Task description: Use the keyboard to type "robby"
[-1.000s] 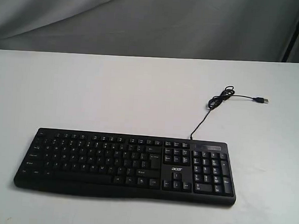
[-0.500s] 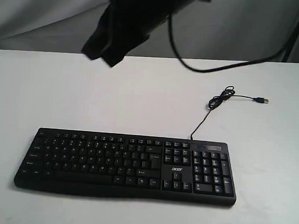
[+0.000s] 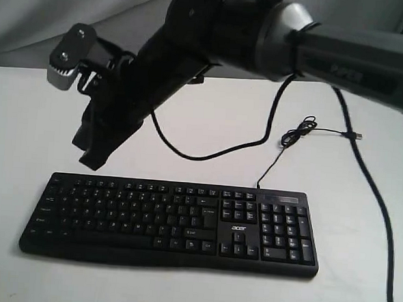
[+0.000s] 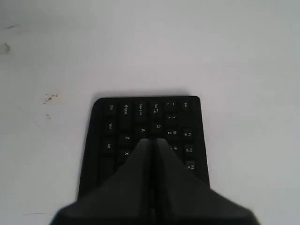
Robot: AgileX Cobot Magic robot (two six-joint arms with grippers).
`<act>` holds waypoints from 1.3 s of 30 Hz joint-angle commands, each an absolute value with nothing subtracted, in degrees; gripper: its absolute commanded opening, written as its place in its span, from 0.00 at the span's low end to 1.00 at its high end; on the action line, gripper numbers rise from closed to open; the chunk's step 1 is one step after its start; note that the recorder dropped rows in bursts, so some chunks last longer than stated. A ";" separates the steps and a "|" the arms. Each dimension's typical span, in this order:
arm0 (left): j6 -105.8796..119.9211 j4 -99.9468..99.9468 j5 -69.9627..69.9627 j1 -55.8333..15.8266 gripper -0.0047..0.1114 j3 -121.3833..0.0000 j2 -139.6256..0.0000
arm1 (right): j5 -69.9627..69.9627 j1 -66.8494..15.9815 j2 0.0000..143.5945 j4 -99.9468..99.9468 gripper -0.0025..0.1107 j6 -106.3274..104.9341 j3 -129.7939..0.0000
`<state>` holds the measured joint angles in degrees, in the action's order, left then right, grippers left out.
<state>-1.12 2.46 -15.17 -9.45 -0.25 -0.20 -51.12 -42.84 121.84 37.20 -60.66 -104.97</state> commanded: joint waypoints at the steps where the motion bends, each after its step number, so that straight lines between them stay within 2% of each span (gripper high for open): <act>1: -1.28 2.74 -14.86 -9.82 0.04 0.00 0.00 | -48.79 -43.63 124.37 37.05 0.02 -61.40 -105.13; 7: -1.28 2.74 -14.86 -9.82 0.04 0.00 0.00 | -45.49 -46.86 126.44 33.13 0.02 -61.51 -105.13; 17: -1.28 2.74 -14.86 -9.82 0.04 0.00 0.00 | -39.28 -46.85 132.50 32.19 0.02 -61.85 -105.12; 39: -1.28 2.74 -14.86 -9.82 0.04 0.00 0.00 | -38.58 -47.31 133.93 25.94 0.02 -52.25 -105.12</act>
<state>-1.12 2.46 -15.17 -9.45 -0.25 -0.20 -38.73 -47.09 133.35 26.42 -52.55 -104.97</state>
